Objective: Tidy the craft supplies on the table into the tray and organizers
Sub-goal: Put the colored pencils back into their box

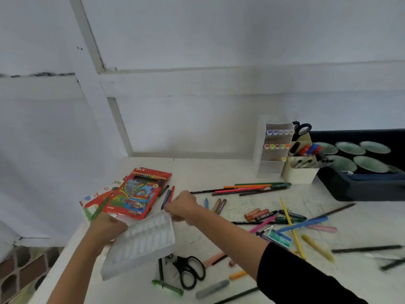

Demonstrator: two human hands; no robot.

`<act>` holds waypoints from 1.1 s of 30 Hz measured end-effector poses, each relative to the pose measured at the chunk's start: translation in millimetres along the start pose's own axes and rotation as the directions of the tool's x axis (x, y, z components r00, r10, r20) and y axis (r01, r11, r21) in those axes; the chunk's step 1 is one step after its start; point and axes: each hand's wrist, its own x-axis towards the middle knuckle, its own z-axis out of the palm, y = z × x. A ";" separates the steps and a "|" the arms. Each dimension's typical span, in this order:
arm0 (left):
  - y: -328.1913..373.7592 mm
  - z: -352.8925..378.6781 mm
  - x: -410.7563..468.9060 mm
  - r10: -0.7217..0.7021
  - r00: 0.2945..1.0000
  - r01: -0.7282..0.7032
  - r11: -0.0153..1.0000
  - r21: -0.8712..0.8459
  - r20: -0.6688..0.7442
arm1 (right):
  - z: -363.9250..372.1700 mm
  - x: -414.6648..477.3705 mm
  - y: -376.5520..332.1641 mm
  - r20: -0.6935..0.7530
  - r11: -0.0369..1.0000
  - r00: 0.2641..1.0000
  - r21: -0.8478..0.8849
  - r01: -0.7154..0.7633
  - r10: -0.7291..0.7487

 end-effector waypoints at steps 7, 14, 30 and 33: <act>42.2 63.6 -52.9 0.235 0.971 -0.224 0.957 -0.187 0.038 | -100.4 -53.2 33.7 -0.239 0.986 0.957 -0.008 0.167 -0.164; 48.7 191.0 -137.2 0.383 0.923 -0.364 0.894 -0.262 0.024 | -199.8 -123.7 135.7 -0.476 0.984 0.862 -0.085 0.154 -0.176; 5.9 299.1 -228.8 0.431 0.893 -0.448 0.825 -0.344 -0.130 | -234.3 -168.2 259.4 -0.687 0.961 0.673 -0.193 0.197 -0.275; 3.1 305.2 -235.5 0.438 0.893 -0.441 0.807 -0.394 -0.104 | -233.2 -157.4 255.4 -0.709 0.955 0.639 -0.200 0.221 -0.297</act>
